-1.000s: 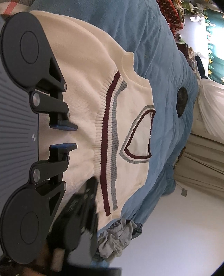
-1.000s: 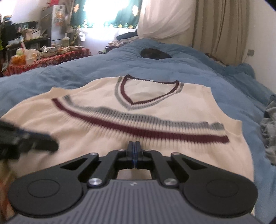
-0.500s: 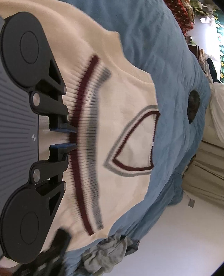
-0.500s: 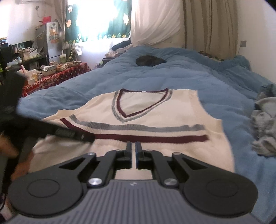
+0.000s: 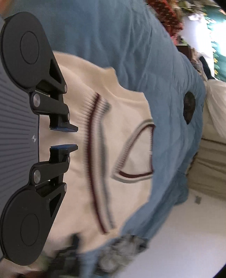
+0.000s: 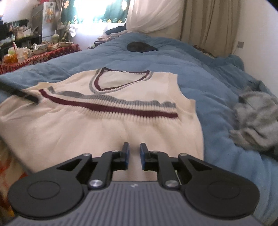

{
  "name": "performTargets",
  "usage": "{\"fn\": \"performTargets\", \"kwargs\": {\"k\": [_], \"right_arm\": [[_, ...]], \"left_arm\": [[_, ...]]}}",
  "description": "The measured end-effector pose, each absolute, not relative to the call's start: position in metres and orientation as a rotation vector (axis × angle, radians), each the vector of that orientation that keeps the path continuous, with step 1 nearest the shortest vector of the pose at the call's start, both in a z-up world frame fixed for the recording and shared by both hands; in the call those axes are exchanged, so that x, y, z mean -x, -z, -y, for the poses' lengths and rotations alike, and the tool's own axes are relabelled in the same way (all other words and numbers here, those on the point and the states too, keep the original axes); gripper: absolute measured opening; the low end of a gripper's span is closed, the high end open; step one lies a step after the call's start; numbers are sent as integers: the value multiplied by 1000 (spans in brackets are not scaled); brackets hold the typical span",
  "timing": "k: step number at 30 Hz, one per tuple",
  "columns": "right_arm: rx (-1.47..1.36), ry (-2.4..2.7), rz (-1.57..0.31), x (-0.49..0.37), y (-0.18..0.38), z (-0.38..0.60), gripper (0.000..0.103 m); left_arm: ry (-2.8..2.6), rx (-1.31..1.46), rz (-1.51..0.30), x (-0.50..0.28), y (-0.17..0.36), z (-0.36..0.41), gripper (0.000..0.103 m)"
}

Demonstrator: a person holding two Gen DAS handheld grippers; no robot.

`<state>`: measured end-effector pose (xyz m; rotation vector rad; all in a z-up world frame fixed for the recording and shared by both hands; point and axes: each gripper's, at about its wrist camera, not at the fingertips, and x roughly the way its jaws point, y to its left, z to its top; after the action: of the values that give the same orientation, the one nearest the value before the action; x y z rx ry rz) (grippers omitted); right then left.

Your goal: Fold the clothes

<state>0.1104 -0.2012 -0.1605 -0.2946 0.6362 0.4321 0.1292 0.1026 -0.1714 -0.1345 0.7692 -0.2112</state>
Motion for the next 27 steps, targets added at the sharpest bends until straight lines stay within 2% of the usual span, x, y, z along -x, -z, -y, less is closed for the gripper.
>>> {"fn": "performTargets", "kwargs": {"k": [1, 3, 5, 11, 13, 15, 19, 22, 27], "right_arm": [[297, -427, -639, -121, 161, 195, 18], [296, -419, -651, -141, 163, 183, 29], [270, -411, -676, -163, 162, 177, 33], [212, -412, -681, -201, 155, 168, 56], [198, -417, -676, -202, 149, 171, 61], [182, -420, -657, -195, 139, 178, 74], [187, -452, -616, -163, 119, 197, 78], [197, -468, -611, -136, 110, 212, 87], [224, -480, -633, -107, 112, 228, 86]], "left_arm": [[206, 99, -766, -122, 174, -102, 14], [192, 37, -752, -109, 178, -101, 15], [181, 4, -733, -105, 180, -100, 15], [166, 43, -754, -137, 186, -97, 19], [164, 74, -774, -156, 189, -98, 21], [160, 93, -790, -173, 191, -98, 21], [140, 115, -803, -207, 194, -98, 27], [108, 167, -832, -231, 195, -103, 30], [143, 238, -809, -231, 174, -110, 30]]}}
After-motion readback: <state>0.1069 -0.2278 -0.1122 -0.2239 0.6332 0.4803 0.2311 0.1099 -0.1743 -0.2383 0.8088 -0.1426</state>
